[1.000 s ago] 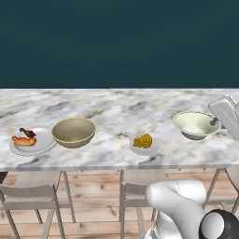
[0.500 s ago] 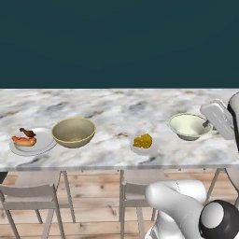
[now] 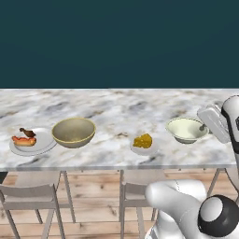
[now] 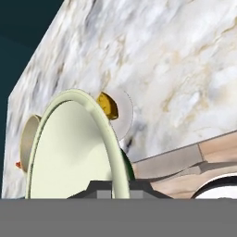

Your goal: Take the smaller bowl and place it next to the appetizer plate on the dining counter , and place the larger bowl next to the plate with cooked food.

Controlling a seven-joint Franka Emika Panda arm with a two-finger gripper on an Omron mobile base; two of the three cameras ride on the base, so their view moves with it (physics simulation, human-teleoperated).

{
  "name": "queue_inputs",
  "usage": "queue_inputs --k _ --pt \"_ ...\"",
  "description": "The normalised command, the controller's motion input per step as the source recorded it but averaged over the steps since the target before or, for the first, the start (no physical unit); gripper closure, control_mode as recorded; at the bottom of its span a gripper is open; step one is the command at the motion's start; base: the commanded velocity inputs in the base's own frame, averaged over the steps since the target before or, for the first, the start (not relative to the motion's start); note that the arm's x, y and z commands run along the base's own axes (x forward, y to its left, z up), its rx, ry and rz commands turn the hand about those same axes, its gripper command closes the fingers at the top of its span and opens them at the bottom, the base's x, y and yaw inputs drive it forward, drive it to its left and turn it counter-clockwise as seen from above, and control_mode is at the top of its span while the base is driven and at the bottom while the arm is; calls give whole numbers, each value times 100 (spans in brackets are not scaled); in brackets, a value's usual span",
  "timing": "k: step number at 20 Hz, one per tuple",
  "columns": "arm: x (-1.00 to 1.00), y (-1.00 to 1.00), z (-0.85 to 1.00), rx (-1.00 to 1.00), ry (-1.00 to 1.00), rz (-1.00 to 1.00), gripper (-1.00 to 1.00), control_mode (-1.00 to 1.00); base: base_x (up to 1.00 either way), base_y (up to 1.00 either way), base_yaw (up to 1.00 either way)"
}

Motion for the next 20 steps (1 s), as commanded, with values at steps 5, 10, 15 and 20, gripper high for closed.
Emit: queue_inputs --k 5,10,15,20 --pt "15 -16 -26 0 0 0 100 -100 0 0 0" --pt "19 -22 -26 0 0 0 100 -100 0 0 0" --pt "24 -10 -22 0 0 0 100 -100 0 0 0" --pt "25 -1 -22 0 1 0 100 -100 0 0 0"
